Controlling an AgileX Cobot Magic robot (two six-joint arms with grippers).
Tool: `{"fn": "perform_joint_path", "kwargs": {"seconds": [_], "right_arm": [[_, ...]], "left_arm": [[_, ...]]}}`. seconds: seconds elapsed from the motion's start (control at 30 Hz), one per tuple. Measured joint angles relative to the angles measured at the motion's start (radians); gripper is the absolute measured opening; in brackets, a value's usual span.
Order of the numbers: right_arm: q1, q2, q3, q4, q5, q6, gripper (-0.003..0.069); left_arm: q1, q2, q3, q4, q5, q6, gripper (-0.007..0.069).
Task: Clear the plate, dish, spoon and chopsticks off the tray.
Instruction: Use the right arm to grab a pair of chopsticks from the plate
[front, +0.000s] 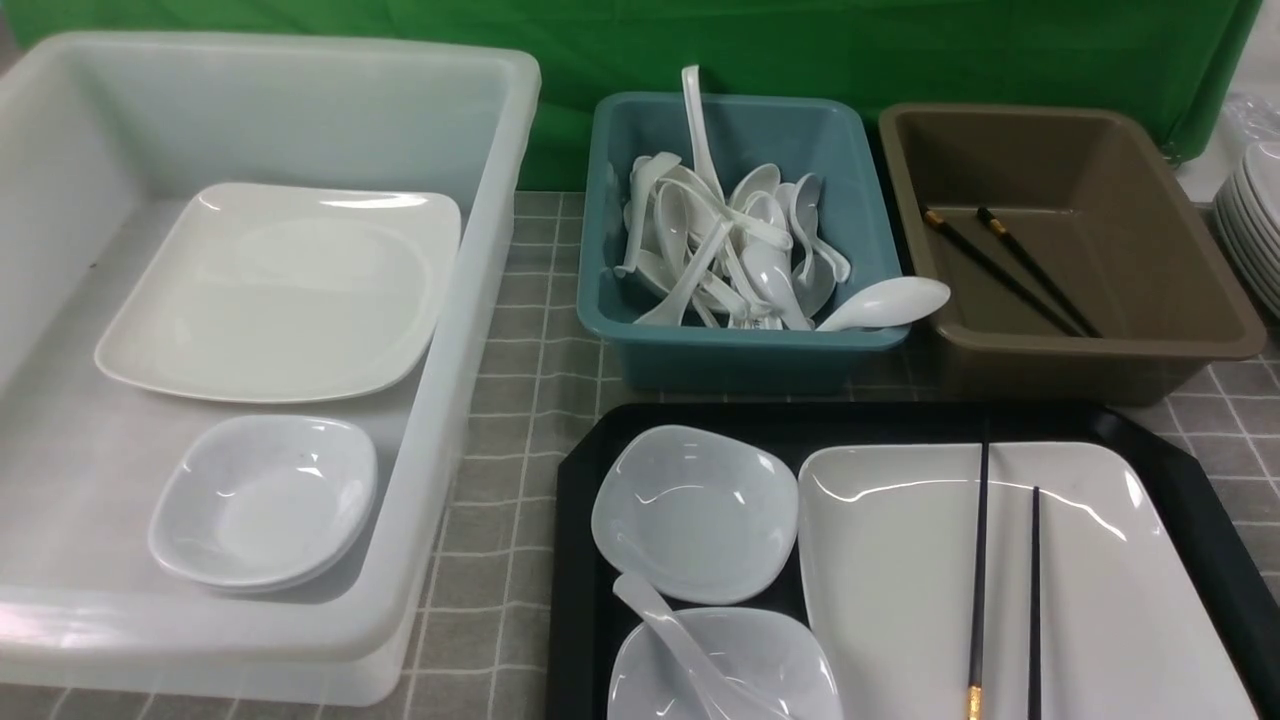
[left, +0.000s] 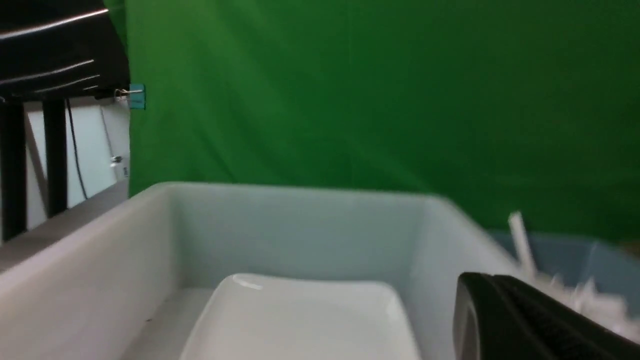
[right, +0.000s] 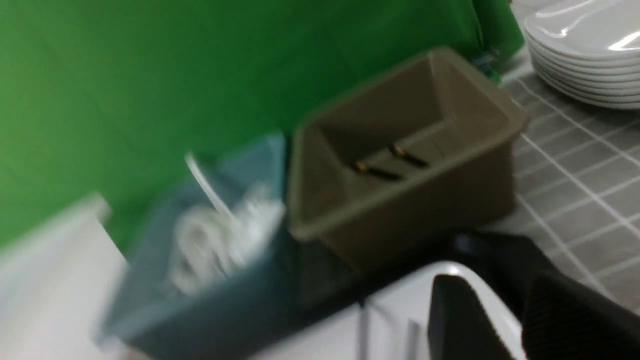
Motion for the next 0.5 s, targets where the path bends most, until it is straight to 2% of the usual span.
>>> {"fn": "perform_joint_path", "kwargs": {"seconds": [0.07, 0.17, 0.33, 0.37, 0.43, 0.5], "right_arm": [[0.0, 0.0, 0.0, 0.007, -0.042, 0.052, 0.024], [0.0, 0.0, 0.0, 0.01, -0.047, 0.061, 0.024], [0.0, 0.0, 0.0, 0.011, -0.118, 0.05, 0.024], [0.0, 0.0, 0.0, 0.011, -0.21, 0.035, 0.0238], [0.0, 0.0, -0.009, 0.011, -0.269, 0.039, 0.023], [0.0, 0.013, -0.067, 0.011, -0.245, 0.047, 0.0199]], "left_arm": [[0.0, 0.0, 0.0, -0.034, -0.072, -0.135, 0.0001], [0.0, 0.0, 0.0, -0.023, -0.138, -0.18, 0.0001], [0.0, 0.0, 0.0, -0.019, -0.203, -0.198, 0.0001], [0.0, 0.0, 0.0, -0.019, -0.223, -0.2, 0.0001], [0.0, 0.0, 0.0, -0.017, -0.234, -0.201, 0.0001], [0.0, 0.0, 0.0, -0.015, -0.239, -0.203, 0.0001]]}}
